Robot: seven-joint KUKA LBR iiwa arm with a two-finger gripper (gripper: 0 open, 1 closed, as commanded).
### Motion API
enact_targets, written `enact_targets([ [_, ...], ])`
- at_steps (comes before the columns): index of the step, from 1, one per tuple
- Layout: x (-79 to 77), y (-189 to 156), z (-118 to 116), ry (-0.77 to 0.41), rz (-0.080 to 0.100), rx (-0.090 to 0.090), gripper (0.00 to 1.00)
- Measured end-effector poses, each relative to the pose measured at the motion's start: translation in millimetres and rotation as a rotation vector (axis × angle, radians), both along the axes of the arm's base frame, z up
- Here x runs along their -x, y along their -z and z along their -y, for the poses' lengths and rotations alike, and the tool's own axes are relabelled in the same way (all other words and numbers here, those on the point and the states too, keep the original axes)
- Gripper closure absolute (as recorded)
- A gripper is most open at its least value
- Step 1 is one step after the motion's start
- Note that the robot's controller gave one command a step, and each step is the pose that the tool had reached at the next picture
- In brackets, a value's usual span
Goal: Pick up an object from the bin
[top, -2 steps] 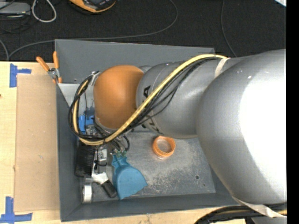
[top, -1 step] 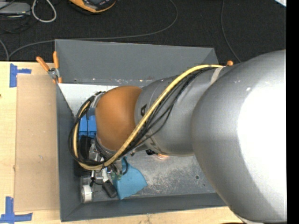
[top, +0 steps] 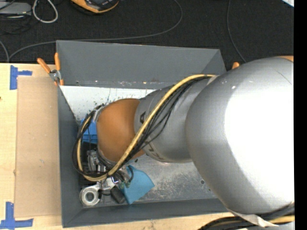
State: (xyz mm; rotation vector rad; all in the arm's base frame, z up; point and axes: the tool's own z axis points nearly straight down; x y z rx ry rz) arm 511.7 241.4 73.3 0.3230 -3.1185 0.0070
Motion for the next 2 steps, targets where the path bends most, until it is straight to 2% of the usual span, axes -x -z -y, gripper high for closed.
enact_targets([
  [1,0.3,-2,0,-0.006,0.0,-0.002,0.0],
  [2,26.4,-38,-5,-0.092,-0.001,-0.002,0.0],
])
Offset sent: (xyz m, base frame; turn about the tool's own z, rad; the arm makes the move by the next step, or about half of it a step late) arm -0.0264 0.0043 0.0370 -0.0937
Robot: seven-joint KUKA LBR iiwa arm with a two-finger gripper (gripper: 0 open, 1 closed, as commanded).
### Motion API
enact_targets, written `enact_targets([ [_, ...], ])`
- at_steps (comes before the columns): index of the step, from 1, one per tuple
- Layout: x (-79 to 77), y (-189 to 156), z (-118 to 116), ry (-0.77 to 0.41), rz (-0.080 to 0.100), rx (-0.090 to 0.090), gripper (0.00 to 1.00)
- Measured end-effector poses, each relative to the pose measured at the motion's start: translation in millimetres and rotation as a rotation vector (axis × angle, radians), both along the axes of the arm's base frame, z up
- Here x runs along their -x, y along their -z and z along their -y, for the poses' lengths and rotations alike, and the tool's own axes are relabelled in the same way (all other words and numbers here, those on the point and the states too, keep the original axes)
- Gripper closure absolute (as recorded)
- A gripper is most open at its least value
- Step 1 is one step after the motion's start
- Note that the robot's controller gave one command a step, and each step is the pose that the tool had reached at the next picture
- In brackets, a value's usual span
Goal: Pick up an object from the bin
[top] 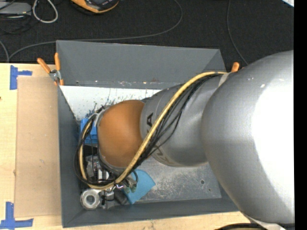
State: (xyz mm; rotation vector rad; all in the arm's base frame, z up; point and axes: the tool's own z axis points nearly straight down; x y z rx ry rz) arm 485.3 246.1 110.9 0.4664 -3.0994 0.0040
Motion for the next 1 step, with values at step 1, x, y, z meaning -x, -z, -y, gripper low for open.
enact_targets([
  [1,-24.2,41.2,9.4,0.09,0.0,-0.001,0.0],
])
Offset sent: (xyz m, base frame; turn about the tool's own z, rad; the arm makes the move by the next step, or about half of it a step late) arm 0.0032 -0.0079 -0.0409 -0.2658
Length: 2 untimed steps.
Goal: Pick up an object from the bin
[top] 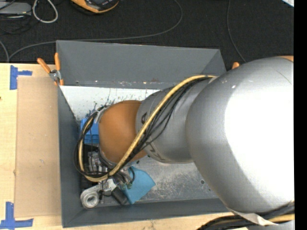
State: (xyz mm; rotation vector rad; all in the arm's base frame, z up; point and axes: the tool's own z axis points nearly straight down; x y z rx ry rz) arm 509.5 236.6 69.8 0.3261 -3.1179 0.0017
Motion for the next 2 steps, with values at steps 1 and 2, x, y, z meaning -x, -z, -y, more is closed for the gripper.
enact_targets([
  [1,15.8,-1,-2,-0.342,0.003,-0.002,0.0],
  [2,1.1,0,-1,-0.004,0.0,-0.001,0.0],
])
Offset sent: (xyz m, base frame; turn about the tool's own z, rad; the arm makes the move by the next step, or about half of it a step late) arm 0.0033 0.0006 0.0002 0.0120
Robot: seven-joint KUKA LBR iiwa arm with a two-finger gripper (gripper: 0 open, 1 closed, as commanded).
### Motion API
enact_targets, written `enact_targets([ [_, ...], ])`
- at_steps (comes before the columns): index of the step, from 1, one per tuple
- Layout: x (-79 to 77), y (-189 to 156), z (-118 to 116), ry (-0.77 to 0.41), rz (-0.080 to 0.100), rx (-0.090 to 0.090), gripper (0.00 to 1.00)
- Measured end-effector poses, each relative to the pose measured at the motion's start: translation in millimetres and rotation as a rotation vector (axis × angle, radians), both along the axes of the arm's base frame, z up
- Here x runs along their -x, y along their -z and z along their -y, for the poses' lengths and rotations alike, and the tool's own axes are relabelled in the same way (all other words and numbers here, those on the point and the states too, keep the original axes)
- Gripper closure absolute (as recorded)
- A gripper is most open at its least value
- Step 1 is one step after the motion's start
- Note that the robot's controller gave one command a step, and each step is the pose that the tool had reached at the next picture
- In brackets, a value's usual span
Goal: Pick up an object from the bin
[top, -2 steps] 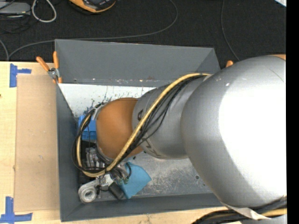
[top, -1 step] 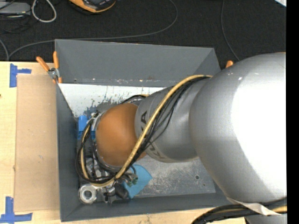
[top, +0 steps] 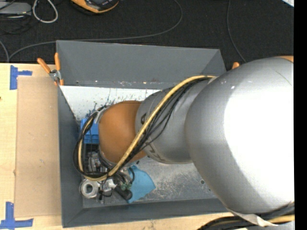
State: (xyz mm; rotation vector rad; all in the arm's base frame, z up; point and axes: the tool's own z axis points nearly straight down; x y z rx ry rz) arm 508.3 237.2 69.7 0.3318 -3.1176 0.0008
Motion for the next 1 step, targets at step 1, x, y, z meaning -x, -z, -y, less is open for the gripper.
enact_targets([
  [1,7.0,-0.1,8.1,-0.298,-0.003,0.006,1.0],
])
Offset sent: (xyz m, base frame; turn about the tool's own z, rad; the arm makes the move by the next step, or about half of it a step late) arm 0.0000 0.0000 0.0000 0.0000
